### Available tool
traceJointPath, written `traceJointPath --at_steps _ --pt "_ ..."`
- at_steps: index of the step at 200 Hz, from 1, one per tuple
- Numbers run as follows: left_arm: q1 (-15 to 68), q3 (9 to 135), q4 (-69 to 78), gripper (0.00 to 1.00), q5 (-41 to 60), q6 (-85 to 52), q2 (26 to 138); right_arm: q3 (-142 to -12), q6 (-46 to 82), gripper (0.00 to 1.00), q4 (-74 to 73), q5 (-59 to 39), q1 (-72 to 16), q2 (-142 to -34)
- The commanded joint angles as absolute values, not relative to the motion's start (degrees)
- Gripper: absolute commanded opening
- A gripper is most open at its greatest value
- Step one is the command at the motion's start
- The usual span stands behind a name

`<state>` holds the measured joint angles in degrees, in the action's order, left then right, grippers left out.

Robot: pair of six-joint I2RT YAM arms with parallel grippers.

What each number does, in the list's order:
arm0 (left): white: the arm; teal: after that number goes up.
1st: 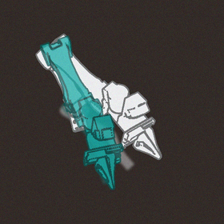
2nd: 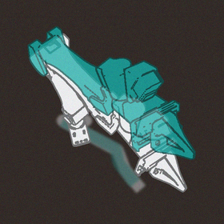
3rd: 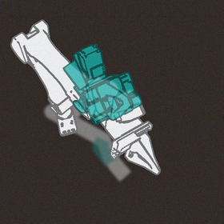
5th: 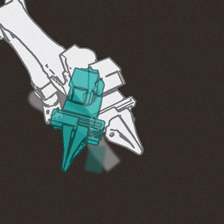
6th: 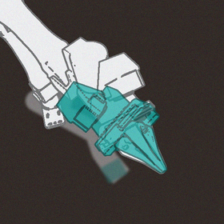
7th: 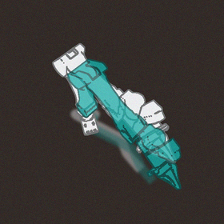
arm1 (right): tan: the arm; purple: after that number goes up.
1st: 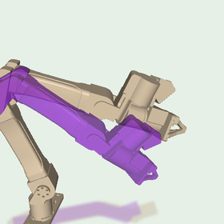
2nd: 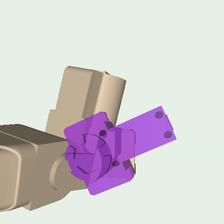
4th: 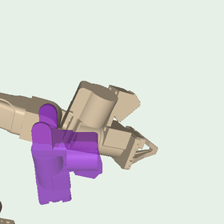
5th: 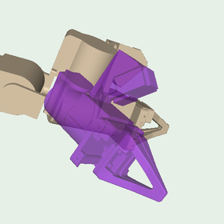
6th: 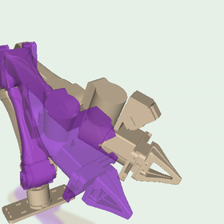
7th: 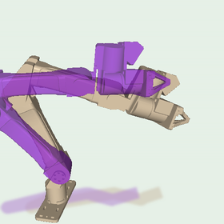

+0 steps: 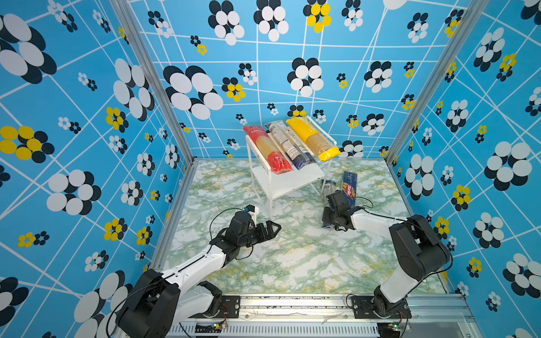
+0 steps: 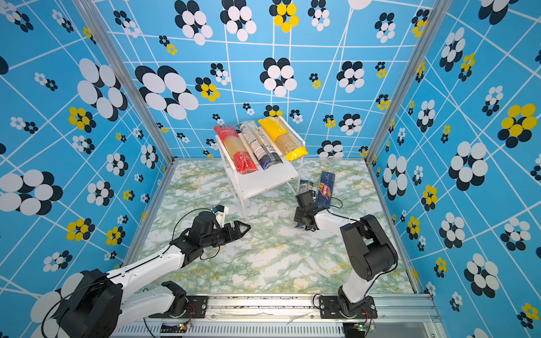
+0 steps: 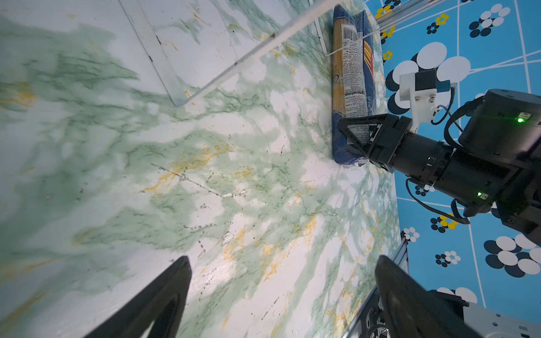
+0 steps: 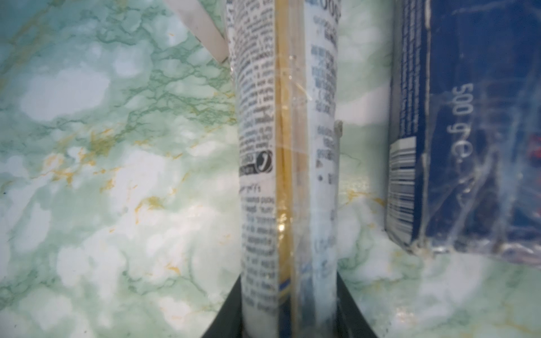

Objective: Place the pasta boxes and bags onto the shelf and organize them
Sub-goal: 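Lift the clear spaghetti bag upright with the right gripper, drawing it back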

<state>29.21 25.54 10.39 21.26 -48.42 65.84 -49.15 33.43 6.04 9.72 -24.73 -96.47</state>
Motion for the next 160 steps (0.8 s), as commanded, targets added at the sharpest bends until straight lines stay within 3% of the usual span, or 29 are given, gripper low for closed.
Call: traceJointPath --at_steps 1,160 --pt "28.65 25.37 10.90 0.99 21.91 -48.52 65.74 -45.18 33.93 0.00 13.40 3.77 -25.21 -96.28" --pt "28.65 26.72 10.13 0.99 22.15 -48.52 66.79 -38.88 34.17 0.00 20.95 -3.74 -28.25 -87.37"
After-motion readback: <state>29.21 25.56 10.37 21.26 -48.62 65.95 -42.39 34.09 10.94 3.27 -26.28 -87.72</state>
